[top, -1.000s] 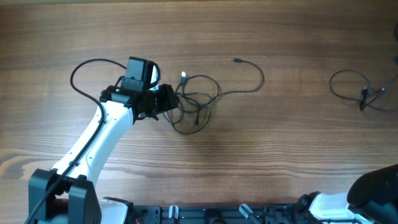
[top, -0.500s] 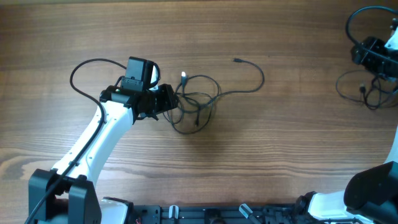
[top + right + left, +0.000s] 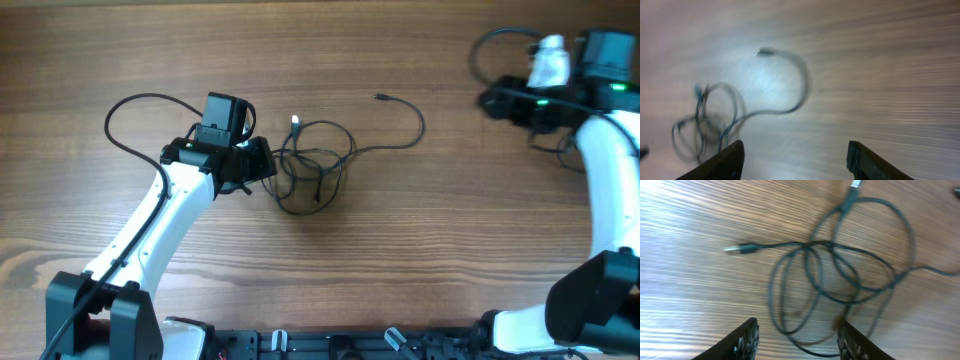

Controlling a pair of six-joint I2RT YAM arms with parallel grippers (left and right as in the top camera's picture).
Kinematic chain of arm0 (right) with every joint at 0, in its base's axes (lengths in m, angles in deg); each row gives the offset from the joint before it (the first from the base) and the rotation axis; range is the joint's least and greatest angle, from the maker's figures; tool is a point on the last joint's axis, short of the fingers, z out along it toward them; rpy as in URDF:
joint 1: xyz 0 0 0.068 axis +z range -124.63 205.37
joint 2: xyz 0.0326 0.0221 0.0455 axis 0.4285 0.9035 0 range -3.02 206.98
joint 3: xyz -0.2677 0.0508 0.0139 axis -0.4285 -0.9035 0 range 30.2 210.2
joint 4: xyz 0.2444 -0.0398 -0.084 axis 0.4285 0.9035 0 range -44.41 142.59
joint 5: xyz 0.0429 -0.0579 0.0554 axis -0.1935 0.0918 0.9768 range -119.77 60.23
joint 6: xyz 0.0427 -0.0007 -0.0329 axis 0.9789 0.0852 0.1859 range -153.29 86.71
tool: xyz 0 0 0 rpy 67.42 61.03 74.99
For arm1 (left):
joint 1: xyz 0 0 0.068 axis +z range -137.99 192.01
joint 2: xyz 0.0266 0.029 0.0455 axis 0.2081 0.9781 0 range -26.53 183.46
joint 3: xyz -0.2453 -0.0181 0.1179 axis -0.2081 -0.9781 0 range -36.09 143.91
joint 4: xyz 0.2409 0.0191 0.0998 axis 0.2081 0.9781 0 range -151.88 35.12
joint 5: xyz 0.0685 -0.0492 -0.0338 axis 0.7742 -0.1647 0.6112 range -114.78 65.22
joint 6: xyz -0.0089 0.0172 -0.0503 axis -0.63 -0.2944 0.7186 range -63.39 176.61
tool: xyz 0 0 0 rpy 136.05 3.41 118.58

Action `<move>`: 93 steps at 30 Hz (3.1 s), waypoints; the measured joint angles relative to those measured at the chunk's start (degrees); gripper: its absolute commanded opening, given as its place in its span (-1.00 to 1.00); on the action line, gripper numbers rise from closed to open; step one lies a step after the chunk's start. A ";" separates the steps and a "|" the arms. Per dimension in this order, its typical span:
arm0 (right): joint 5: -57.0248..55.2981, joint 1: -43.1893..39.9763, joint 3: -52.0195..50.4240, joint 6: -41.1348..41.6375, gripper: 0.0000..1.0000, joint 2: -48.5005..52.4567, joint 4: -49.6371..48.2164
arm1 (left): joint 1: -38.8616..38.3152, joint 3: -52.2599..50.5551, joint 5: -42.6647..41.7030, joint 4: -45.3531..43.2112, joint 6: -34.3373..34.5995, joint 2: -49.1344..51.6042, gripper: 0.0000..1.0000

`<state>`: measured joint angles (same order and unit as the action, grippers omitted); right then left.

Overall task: Untangle cables
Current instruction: 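Return the right gripper left and grasp cables in the pile, then lift the right gripper up and right, carrying cables to the right edge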

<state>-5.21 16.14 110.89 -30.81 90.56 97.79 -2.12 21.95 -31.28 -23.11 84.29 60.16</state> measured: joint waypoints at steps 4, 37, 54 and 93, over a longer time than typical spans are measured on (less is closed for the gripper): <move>0.48 8.57 -0.76 -0.22 0.37 0.11 -0.24 | 0.00 0.00 3.85 0.52 0.00 0.00 0.13; -14.58 43.65 -0.83 28.39 0.22 23.82 -13.75 | 7.30 0.00 8.57 2.40 5.66 0.00 0.38; -11.26 43.91 -0.50 23.85 -0.91 24.72 -14.86 | 8.35 0.00 9.55 2.54 5.64 0.00 0.44; -12.68 38.34 17.27 18.03 -0.90 8.96 1.09 | 8.52 0.00 9.68 2.84 5.66 0.00 0.47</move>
<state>-17.89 54.48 128.16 -12.78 99.53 98.89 6.40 21.95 -21.60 -20.27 89.95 60.16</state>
